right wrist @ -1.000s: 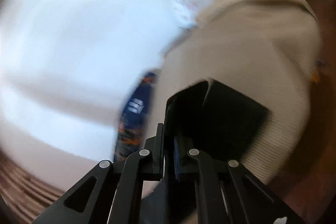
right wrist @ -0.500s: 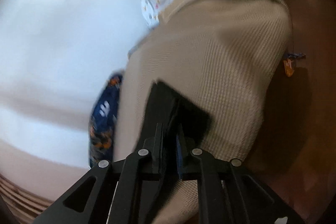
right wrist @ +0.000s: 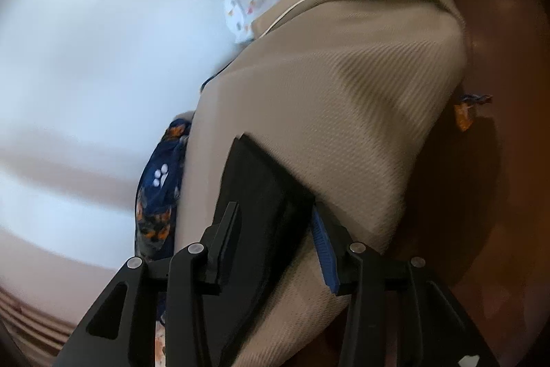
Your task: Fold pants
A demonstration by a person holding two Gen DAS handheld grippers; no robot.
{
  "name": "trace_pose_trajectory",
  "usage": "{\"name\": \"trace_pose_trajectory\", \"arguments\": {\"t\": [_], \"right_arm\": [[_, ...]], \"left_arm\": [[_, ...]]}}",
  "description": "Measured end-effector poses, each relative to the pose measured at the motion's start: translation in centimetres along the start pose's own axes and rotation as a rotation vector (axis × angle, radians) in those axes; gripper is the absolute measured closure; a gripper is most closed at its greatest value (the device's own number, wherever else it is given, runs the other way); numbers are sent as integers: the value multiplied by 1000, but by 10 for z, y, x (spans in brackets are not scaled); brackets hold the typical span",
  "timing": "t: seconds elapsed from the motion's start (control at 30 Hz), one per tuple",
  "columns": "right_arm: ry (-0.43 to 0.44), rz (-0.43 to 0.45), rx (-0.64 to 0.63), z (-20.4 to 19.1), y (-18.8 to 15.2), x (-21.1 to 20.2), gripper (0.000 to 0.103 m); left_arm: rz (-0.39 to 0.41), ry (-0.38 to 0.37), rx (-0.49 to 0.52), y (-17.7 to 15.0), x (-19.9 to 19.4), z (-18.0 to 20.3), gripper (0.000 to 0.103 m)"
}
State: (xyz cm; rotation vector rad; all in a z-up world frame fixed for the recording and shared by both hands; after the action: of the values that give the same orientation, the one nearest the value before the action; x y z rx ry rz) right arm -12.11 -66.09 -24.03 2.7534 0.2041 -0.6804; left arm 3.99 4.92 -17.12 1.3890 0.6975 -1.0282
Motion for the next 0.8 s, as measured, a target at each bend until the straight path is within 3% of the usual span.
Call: {"name": "trace_pose_trajectory", "arguments": {"t": [0.2,0.33,0.4,0.47,0.53,0.6,0.67,0.8], "right_arm": [[64,-16,-5,-6,-4,10,58],[49,-22,-3,-14,-5,17,56],[41,-39,-33,-24,-8,25,50],[40,-41,-64,-34,-10,31,39],[24,-53,-86,-39,-11,37,38],[-44,-75,-140,-47,-13,43,47],[-111,-129,-151,-44,-18,54,95],[-102,-102,-117,-39,-21,53,96]], "left_arm": [[-1,6,8,0,1,0,12],[2,3,6,1,1,-1,12],[2,3,7,0,1,-1,12],[3,6,10,0,1,-1,12],[2,8,11,0,1,0,12],[3,6,8,0,1,0,12],[4,3,4,0,1,0,12],[13,-6,-6,1,-3,1,12]]}}
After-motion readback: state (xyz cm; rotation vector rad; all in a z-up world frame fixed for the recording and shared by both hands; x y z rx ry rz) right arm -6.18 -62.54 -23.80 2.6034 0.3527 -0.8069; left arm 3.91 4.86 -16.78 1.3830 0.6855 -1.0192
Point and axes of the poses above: each gripper's, at about its wrist camera, not at the fingertips, and x roughly the way its jaws point, z to its right, y to its top, the point moved 3 cm from there along x, roughly the way its jaws point, and after that the axes turned 3 degrees about -x, right-handed, at the moved point
